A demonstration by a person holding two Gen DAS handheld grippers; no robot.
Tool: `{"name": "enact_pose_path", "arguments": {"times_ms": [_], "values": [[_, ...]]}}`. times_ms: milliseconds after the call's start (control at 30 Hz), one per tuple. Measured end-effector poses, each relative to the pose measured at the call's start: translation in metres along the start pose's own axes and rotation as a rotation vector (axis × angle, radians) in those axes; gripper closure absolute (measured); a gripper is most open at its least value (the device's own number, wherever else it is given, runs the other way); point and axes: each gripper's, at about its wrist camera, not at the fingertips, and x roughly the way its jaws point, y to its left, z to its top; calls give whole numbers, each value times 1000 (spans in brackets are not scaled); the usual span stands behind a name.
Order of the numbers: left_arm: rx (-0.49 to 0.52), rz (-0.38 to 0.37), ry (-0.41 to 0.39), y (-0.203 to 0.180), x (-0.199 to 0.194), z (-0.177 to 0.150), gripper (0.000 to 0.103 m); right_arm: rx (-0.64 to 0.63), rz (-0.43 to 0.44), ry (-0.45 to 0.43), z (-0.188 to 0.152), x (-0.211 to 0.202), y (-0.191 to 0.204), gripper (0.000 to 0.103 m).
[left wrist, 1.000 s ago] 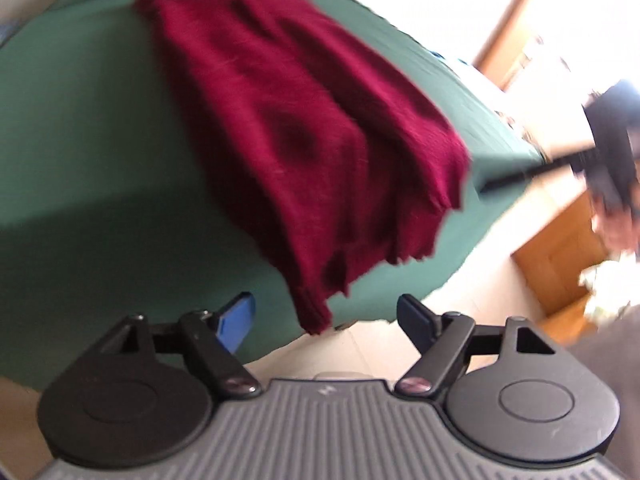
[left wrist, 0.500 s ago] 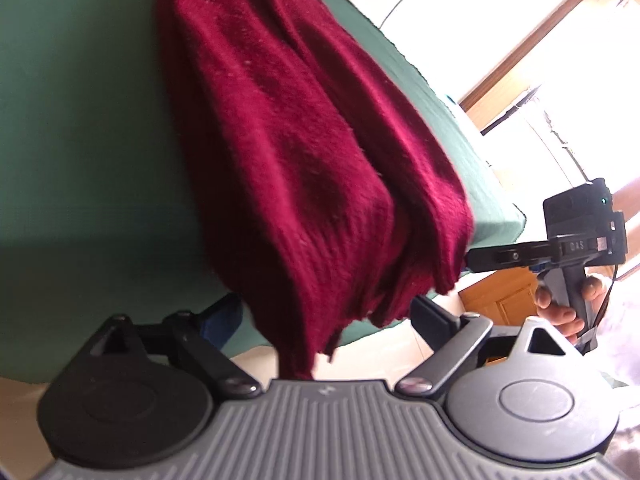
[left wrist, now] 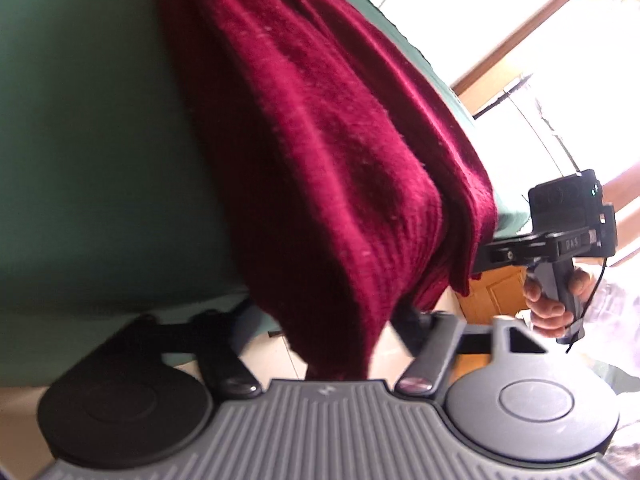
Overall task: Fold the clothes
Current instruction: 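Grasp the sweater hem with the right gripper while the left gripper grasps beside it, then lift the red sweater hem with both grippers and fold it over the body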
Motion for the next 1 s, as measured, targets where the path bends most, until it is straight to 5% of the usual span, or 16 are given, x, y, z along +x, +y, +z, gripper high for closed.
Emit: {"name": "enact_pose_path", "arguments": {"times_ms": [67,200,533,1000], "values": [[-1,15,-7,1,-1,-3,71,-7,10,2,-1,1,2,64],[41,33,-36,-17,-11,-7,95,-64,10,35,0,1,17,87],[90,81,-142,-60,-71,-9,99,-89,80,18,6,-9,55,89],[-36,-12,-80,-58,-101,29,99,93,295,-72,45,-21,59,89]]}}
